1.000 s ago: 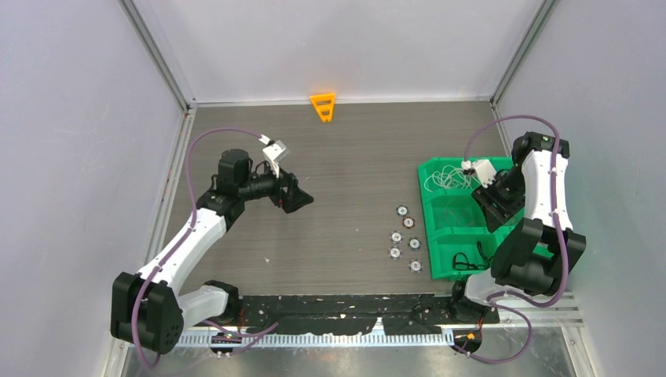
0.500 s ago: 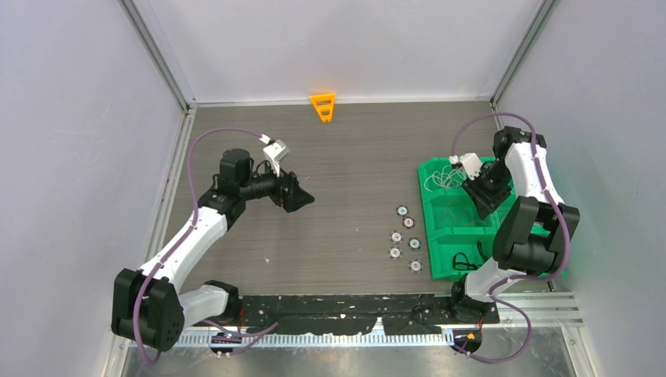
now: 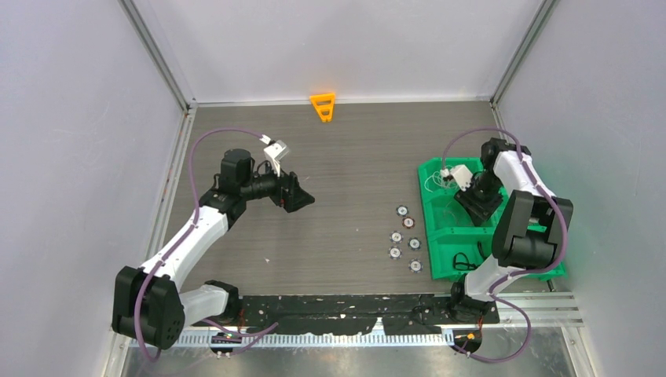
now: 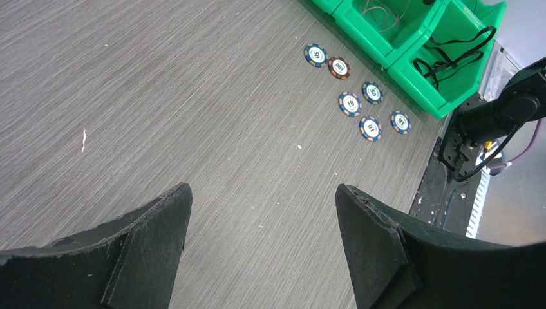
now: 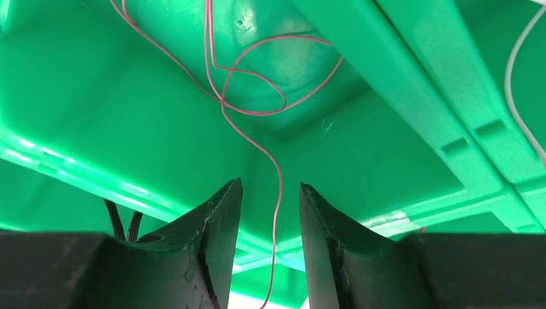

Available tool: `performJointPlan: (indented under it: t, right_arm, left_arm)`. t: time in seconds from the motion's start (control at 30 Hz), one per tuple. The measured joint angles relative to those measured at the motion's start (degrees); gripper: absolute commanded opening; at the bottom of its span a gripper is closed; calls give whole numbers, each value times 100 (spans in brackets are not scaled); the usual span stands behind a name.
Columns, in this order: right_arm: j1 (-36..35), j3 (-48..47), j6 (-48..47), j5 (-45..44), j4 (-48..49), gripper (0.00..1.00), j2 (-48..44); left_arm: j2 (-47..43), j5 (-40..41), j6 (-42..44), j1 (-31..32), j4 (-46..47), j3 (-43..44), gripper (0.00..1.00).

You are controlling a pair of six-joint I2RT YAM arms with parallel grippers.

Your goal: Untangle the cables

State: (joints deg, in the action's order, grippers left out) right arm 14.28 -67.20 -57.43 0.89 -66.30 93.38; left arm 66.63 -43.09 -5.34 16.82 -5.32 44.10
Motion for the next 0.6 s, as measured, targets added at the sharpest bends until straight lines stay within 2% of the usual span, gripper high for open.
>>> performJointPlan:
  t: [0.07, 0.13, 0.17, 0.2, 0.4, 0.6]
  right_arm:
    - [-9, 122, -31, -13, 146, 42, 0]
    - [-15, 249, -72, -61, 284, 27, 4]
    - [-17, 299, -98, -105, 330, 15, 15]
    - [-17, 332, -120, -146, 354, 8, 31]
    - [-61, 332, -61, -28, 472, 5, 96]
    - [-457, 264, 94, 452, 612, 5, 120]
  left_arm:
    - [0, 0, -11, 0, 0, -13, 83]
    - [2, 2, -17, 0, -2, -24, 84]
    - [2, 2, -17, 0, -2, -31, 84]
    - [2, 2, -17, 0, -4, -33, 84]
    - [42, 2, -20, 0, -4, -33, 84]
    - [111, 2, -22, 0, -4, -33, 84]
